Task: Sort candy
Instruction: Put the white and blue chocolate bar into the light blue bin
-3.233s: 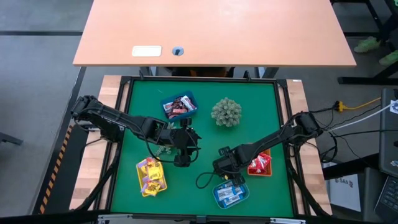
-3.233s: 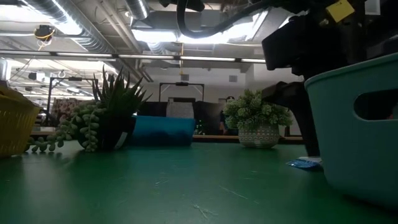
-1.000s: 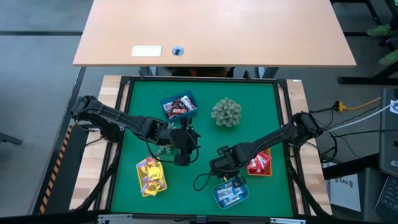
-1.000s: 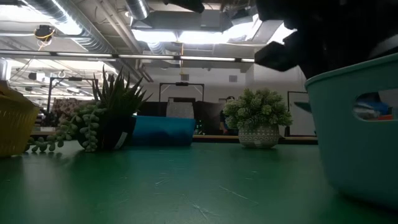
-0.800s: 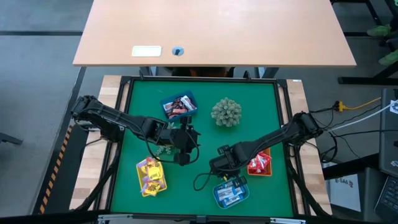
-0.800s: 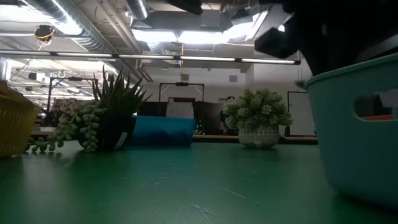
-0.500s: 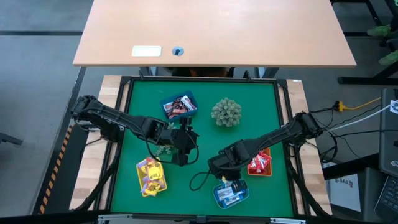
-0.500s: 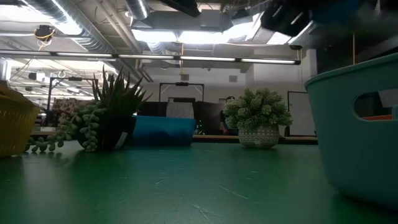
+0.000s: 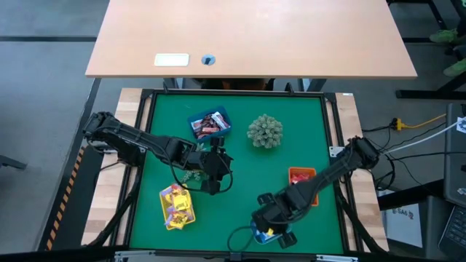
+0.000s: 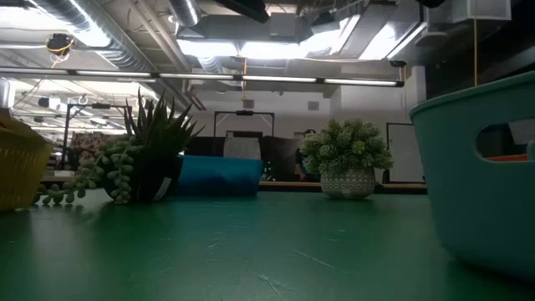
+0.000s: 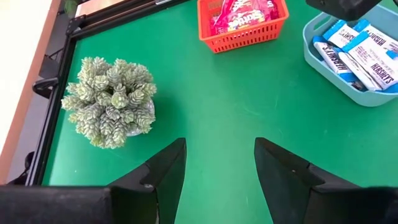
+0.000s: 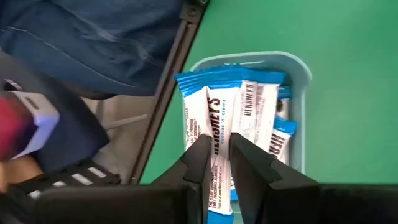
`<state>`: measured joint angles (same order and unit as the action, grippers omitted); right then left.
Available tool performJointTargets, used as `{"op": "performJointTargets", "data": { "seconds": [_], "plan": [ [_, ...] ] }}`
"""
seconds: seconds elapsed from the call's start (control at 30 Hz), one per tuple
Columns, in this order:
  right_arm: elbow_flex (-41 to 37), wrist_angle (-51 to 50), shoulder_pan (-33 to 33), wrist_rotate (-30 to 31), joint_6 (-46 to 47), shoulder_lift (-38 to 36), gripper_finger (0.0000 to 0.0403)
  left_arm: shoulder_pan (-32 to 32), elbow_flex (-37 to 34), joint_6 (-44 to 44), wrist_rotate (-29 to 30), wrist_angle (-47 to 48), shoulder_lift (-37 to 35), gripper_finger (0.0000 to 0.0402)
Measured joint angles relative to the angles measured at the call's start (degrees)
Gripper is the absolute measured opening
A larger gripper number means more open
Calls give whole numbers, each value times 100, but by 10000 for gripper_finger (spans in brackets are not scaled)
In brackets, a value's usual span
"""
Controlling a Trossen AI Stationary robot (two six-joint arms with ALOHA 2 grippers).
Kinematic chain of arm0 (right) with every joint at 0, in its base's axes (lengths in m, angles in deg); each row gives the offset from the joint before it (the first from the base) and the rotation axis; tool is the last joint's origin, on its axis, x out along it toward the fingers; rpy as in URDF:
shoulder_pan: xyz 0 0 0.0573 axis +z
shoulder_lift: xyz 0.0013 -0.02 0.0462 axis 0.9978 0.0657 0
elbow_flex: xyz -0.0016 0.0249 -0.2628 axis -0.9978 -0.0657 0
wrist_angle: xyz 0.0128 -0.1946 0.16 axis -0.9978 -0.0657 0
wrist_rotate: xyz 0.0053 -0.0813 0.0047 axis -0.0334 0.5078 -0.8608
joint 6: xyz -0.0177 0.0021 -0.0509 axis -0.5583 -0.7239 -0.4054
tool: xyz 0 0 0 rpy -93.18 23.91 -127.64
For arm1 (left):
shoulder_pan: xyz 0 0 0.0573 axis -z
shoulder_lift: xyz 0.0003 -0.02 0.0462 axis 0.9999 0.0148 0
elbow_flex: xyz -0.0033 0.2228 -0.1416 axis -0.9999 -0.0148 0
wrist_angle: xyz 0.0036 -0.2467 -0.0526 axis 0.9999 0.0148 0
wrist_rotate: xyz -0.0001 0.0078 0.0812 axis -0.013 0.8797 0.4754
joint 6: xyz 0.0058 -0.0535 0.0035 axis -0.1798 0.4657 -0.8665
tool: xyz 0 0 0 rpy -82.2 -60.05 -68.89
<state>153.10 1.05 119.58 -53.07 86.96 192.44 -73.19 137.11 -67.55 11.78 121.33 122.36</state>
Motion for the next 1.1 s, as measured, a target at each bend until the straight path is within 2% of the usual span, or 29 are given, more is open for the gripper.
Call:
{"op": "performJointTargets", "data": {
  "seconds": [1.1],
  "plan": [
    [-4, -375, 40, 495, 174, 0, 64, 0, 0, 10, 2, -4, 0, 179]
  ]
}}
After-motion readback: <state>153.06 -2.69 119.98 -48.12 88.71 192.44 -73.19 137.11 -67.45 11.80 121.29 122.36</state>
